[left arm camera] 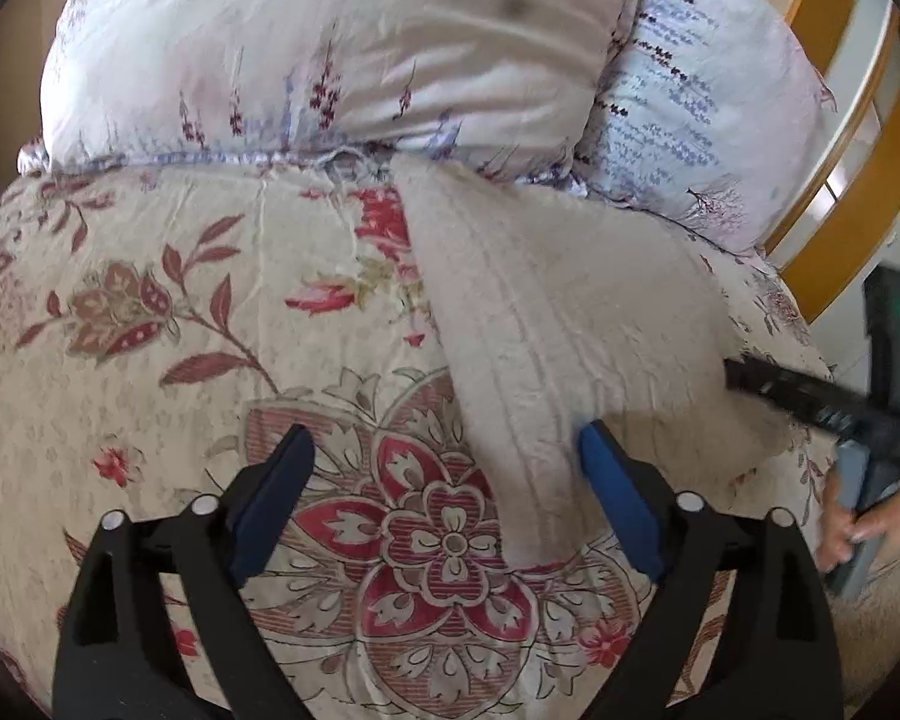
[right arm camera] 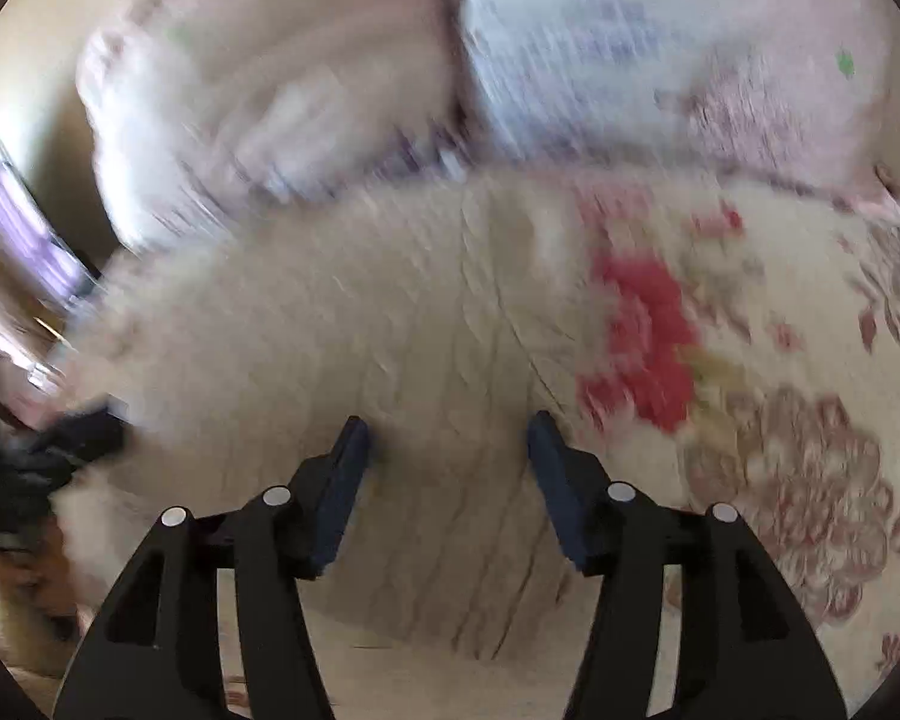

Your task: Fold small clothes

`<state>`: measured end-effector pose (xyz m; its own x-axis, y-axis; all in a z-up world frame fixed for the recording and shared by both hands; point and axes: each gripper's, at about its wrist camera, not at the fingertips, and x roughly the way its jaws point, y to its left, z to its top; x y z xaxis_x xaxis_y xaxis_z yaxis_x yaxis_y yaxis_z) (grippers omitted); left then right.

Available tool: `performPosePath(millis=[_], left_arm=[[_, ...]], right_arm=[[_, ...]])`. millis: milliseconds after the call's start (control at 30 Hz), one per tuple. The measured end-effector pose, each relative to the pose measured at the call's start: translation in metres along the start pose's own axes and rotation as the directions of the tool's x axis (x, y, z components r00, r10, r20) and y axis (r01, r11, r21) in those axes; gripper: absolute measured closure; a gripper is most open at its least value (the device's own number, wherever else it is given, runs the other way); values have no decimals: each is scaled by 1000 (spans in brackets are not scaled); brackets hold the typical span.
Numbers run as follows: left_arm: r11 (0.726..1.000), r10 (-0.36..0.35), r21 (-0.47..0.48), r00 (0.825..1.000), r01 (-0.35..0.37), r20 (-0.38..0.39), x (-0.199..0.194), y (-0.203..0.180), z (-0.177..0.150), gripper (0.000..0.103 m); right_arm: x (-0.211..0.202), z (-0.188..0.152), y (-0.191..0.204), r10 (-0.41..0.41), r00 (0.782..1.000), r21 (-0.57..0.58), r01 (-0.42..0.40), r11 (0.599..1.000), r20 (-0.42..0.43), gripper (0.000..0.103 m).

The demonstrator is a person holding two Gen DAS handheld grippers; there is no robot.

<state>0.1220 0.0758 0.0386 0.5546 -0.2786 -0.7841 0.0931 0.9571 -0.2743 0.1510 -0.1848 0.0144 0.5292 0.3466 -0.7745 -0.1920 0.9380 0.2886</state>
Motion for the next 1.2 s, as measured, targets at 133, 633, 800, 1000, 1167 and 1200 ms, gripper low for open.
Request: performPosePath(millis=[133,633,800,1000,1167,1200], left_arm=[[1000,0,25,999,-1,46,-14,-3,-7,11],[983,114,134,990,-124,80,-28,-26,-52,2],[982,126,140,991,-130,34,-18,-36,-58,2],[968,185,177,982,-177,-28,-1,-50,-62,2],[968,208,160,975,-195,-72,10,-49,-60,2],[967,212,161,975,-198,-73,11,-49,-59,2]], right_arm=[[-22,-13,-5,-31,995,40,28,999,90,44],[-69,-69,4,-109,961,34,104,994,254,1],[-57,-76,18,-115,976,2,116,993,184,1],[-44,-83,25,-122,983,7,122,993,135,1],[-33,-87,28,-140,986,19,139,990,87,1],[-31,-87,29,-145,986,16,144,989,83,1]])
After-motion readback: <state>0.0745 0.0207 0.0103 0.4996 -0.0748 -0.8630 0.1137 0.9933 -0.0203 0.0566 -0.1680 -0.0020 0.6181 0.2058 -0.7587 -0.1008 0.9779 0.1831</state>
